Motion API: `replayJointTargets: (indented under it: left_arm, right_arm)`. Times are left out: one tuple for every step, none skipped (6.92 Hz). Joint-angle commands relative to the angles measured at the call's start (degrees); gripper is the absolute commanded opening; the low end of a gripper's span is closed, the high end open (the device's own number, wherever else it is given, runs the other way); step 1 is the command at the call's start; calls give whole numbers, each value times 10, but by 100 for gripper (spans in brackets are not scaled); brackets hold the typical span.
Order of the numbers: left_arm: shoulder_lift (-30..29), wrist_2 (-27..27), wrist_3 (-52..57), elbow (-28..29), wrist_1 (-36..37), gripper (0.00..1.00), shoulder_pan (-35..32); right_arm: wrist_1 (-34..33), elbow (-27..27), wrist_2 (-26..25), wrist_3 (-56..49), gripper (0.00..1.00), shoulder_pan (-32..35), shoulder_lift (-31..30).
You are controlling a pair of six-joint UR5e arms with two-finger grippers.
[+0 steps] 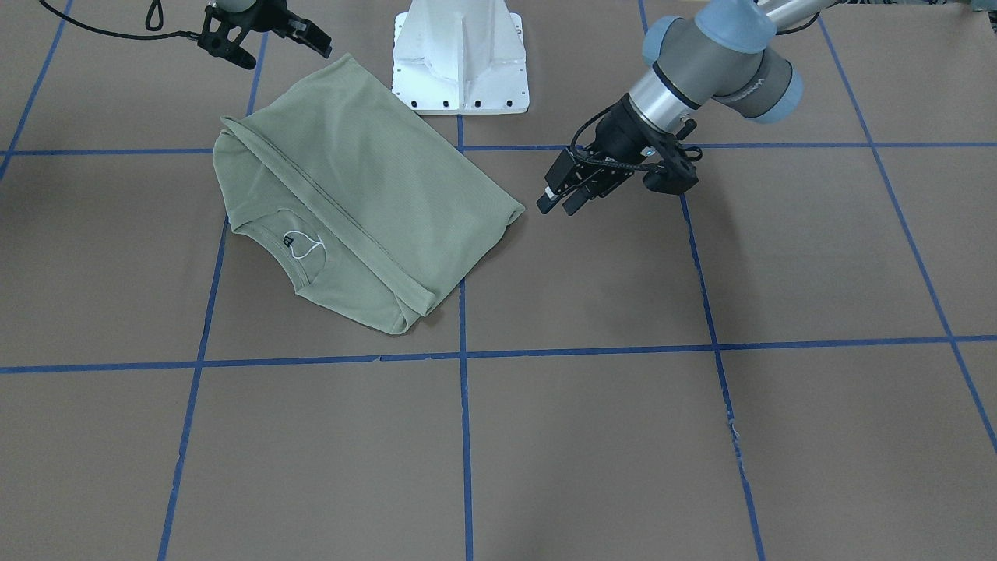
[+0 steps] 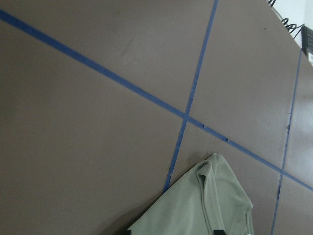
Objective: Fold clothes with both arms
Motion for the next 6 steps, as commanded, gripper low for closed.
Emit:
replayJointTargets:
  left_arm:
    - [-16,100,-14,8,82,66,98]
    - [-24,120,-14,15,84,66,127]
    - [-22,123,-11,20,84,66,127]
    - [-23,125,-8,28,84,65,127]
    - [-24,135,-6,33,84,65,128]
    - [-26,142,-6,42,83,65,129]
  right_arm:
    - [0,-29,-1,-7,100,124,24]
    - [0,-66,-1,-10,100,143,56]
    - [0,-85,-1,-10,100,145,65]
    - [1,-85,-1,-11,100,148,65]
    - [0,-86,-1,-11,100,147,66]
    - [0,-91,-2,-11,100,147,65]
